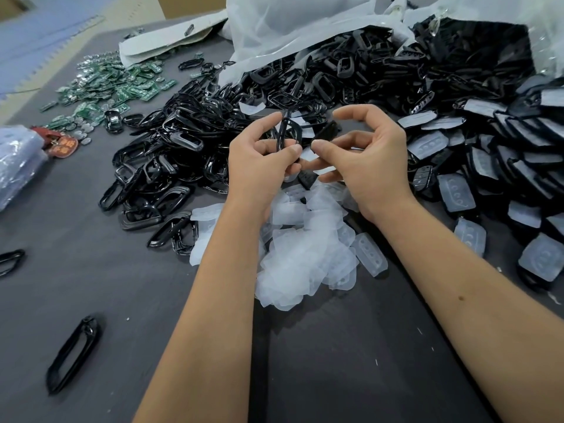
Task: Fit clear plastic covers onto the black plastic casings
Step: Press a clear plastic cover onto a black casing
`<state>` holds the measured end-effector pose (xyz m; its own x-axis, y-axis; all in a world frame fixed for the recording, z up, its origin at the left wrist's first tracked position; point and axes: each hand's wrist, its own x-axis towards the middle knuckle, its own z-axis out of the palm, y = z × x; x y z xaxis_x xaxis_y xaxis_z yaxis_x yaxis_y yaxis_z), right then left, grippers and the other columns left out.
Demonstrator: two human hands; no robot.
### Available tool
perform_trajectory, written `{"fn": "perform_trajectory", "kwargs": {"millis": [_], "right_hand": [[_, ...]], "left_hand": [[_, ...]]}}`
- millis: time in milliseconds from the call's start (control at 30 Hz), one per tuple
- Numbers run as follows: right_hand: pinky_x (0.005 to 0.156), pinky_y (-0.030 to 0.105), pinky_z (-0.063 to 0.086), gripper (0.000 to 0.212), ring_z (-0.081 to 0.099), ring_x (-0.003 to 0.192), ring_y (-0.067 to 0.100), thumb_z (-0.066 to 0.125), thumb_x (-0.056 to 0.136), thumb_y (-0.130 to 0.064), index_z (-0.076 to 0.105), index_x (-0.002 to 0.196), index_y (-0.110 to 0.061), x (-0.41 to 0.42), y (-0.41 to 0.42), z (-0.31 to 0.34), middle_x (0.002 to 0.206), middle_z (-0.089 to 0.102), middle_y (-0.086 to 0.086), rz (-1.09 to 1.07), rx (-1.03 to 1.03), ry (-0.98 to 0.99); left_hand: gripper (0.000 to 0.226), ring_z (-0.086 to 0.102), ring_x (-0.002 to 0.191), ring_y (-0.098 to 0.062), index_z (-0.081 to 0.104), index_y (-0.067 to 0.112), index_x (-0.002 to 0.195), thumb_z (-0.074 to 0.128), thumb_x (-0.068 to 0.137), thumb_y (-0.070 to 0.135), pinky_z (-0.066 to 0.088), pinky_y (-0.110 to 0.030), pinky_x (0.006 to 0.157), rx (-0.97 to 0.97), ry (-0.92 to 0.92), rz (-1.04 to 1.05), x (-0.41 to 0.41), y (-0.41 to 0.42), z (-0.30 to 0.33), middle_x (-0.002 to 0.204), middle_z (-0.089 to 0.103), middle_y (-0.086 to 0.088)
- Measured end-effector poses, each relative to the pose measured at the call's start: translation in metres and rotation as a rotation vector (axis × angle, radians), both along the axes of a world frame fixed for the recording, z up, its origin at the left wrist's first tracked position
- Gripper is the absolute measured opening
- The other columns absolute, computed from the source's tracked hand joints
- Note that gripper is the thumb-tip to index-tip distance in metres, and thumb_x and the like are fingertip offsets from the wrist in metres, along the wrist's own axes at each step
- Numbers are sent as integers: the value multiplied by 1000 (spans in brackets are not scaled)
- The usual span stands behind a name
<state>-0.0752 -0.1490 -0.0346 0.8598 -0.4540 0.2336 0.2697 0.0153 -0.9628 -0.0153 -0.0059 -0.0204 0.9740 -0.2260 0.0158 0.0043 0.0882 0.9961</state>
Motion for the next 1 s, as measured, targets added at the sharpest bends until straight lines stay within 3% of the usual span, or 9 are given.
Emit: {"fn": "perform_trajectory", "kwargs": {"millis": [200, 300, 500, 633, 733, 800, 900, 1000], "right_hand": [[52, 27, 57, 29, 78, 68, 29, 79, 88, 0, 68, 114, -6, -2, -3, 5, 69, 75, 8, 37, 109, 19], [50, 27, 56, 14, 77, 66, 28, 74, 93, 0, 71, 107, -2, -2, -3, 6, 74, 75, 12, 3, 168, 31], [49, 26, 56, 5, 75, 72, 19, 77, 92, -7, 78, 97, -7, 0, -1, 2, 79, 76, 4, -45, -4, 32], [48, 29, 57, 8, 74, 62, 19, 83, 87, -8, 77, 92, -7, 1, -1, -1, 76, 76, 5, -83, -127, 39], [46, 30, 56, 11, 72, 54, 20, 87, 83, -14, 76, 86, -10, 2, -1, -2, 69, 75, 3, -171, -234, 52], [45, 30, 56, 12, 71, 51, 19, 87, 83, -16, 75, 83, -12, 3, -2, -3, 67, 74, 1, -223, -256, 64], [45, 31, 57, 13, 70, 50, 17, 87, 82, -17, 75, 81, -13, 3, -3, -4, 65, 73, 0, -259, -269, 82], [45, 30, 56, 13, 70, 49, 18, 87, 82, -17, 75, 80, -14, 5, -4, -5, 65, 73, 1, -240, -242, 106]], "left_hand": [[32, 71, 62, -19, 64, 7, 114, 75, 86, -2, 56, -26, 61, 16, -3, 26, 1, 1, -2, 82, 76, -14], [25, 70, 62, -18, 71, 6, 109, 75, 86, -3, 57, -29, 65, 16, -36, 6, 3, 1, -6, 74, 74, -9], [39, 68, 65, -16, 79, 17, 103, 58, 91, -12, 63, -37, 81, 24, -22, -36, 4, -1, -7, 75, 73, -2], [51, 64, 67, -18, 81, 25, 93, 50, 89, -15, 59, -27, 72, 76, -65, -83, 2, -3, -4, 68, 65, 1], [54, 60, 72, -23, 81, 23, 94, 47, 87, -19, 55, -19, 65, 107, -101, -92, 0, -4, -2, 75, 55, -6], [55, 63, 72, -26, 81, 21, 96, 45, 87, -19, 53, -16, 61, 126, -94, -92, -1, -4, -1, 81, 58, -10], [51, 69, 62, -15, 80, 16, 102, 44, 88, -17, 51, -17, 58, 177, -87, -86, -1, -3, -1, 71, 72, 8], [48, 68, 59, -13, 80, 13, 103, 43, 89, -16, 51, -18, 59, 184, -77, -69, 0, -3, -2, 76, 72, 4]]}}
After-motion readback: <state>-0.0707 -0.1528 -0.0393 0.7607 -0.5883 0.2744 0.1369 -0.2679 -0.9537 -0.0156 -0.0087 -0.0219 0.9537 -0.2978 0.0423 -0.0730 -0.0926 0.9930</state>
